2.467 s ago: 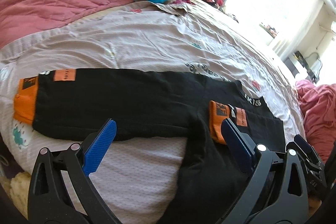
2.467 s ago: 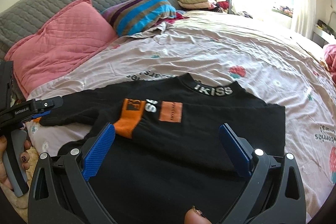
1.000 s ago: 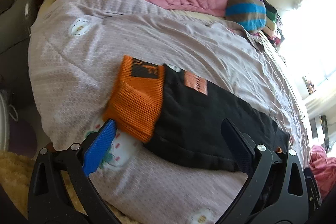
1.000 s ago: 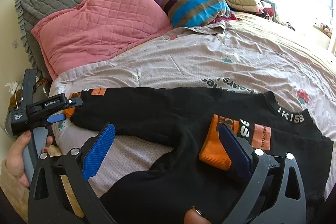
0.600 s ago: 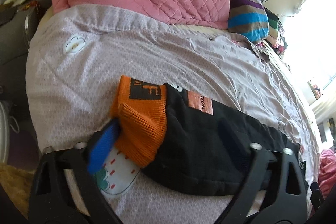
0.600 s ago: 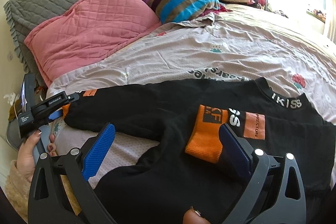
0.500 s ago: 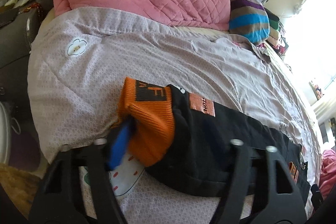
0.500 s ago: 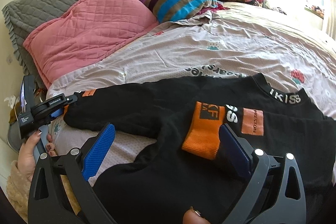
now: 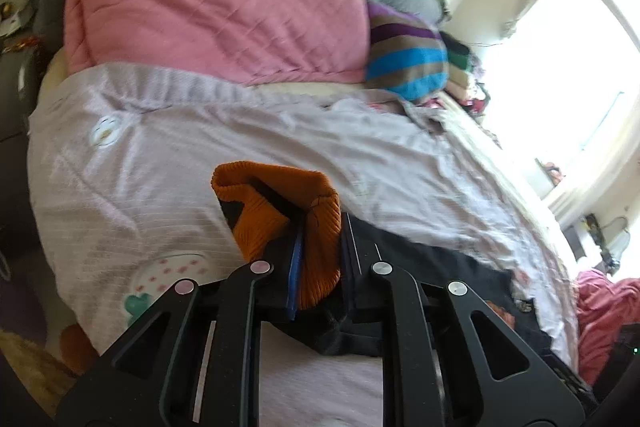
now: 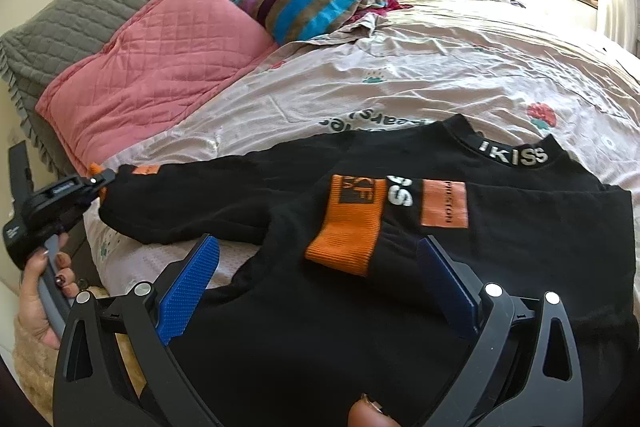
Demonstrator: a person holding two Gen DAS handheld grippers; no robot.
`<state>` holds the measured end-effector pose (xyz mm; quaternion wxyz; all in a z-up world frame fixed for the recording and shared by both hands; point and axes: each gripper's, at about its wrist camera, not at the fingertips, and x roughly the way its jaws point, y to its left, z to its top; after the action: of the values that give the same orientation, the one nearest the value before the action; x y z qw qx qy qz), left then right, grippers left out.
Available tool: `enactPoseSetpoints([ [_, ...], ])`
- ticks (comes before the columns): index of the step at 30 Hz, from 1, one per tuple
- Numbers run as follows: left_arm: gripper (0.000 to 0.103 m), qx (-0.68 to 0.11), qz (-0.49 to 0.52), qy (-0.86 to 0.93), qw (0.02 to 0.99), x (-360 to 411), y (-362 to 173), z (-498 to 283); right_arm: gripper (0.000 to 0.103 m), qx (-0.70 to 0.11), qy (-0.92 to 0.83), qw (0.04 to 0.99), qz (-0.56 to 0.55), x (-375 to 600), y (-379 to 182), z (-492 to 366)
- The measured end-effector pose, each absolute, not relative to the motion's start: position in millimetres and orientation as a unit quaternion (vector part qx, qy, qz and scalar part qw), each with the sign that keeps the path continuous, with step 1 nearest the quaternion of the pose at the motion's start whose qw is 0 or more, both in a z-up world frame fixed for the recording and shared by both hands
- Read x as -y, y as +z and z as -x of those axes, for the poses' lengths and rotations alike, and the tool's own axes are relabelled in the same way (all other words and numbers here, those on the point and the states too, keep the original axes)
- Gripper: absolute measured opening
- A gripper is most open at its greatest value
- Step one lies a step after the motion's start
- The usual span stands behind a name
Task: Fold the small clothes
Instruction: 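Grasp the orange cuff with the left gripper and fold the sleeve across the body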
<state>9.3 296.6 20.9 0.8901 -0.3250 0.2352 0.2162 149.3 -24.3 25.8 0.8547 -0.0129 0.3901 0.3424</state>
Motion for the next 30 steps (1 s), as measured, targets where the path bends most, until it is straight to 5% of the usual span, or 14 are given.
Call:
enactPoseSetpoints([
  [14, 0.007, -0.212, 0.275, 0.099, 0.933, -208.1, 75.5, -28.9, 0.098, -0.378, 0.311, 0.871, -0.042, 92.4, 38.0, -151.7],
  [30, 0.007, -0.260, 0.239, -0.006, 0.936, -124.4, 78.0, -72.2, 0.098, -0.360, 0.257, 0.893, -0.083, 167.3, 42.6, -154.7],
])
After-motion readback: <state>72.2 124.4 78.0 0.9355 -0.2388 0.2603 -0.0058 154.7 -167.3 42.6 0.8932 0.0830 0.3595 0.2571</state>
